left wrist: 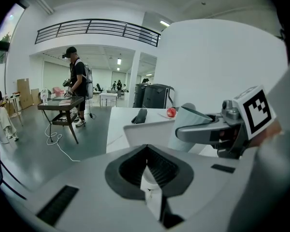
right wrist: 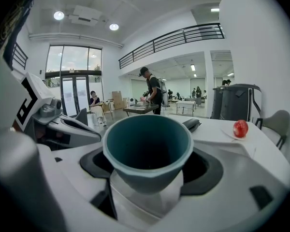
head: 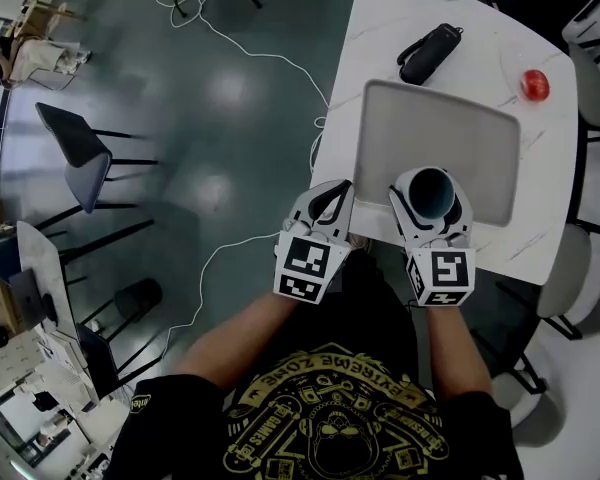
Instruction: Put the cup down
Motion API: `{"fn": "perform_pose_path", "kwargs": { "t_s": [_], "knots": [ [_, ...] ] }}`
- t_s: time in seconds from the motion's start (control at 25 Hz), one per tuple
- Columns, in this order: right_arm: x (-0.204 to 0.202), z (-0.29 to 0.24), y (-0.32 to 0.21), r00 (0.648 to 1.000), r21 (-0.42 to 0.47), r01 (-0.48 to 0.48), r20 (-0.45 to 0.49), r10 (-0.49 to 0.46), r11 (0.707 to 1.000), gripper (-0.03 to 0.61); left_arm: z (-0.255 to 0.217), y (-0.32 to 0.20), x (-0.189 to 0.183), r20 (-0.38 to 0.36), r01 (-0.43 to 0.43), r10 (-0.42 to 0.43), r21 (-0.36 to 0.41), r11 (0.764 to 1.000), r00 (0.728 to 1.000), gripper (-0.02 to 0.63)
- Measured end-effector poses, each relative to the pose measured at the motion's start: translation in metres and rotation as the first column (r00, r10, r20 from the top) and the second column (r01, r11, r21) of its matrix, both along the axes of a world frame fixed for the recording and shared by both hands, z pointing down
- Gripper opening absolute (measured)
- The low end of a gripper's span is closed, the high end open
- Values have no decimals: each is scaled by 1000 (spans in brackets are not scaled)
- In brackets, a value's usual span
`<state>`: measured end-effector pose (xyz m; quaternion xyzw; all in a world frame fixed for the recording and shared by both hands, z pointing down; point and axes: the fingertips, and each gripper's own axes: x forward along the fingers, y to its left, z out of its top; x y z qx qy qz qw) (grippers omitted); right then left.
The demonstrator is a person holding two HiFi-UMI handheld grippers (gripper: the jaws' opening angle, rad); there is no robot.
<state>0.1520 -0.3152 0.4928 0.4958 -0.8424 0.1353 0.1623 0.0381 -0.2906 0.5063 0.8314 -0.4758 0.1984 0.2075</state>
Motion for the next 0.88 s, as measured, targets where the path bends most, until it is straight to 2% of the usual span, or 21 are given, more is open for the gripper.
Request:
{"fn": "perform_pose_path", "kwargs": {
  "t_s": [0.68, 0.88],
  "knots": [
    [14, 38, -31, 1000, -22, -12, -24, 12, 1000, 382, 31, -31, 17, 50, -13, 15, -31, 999, 999, 11],
    [11, 41, -36, 999, -13, 21, -39, -22, 1000, 382, 37, -37, 25, 58, -23, 26, -40, 999, 998, 11]
  ]
}}
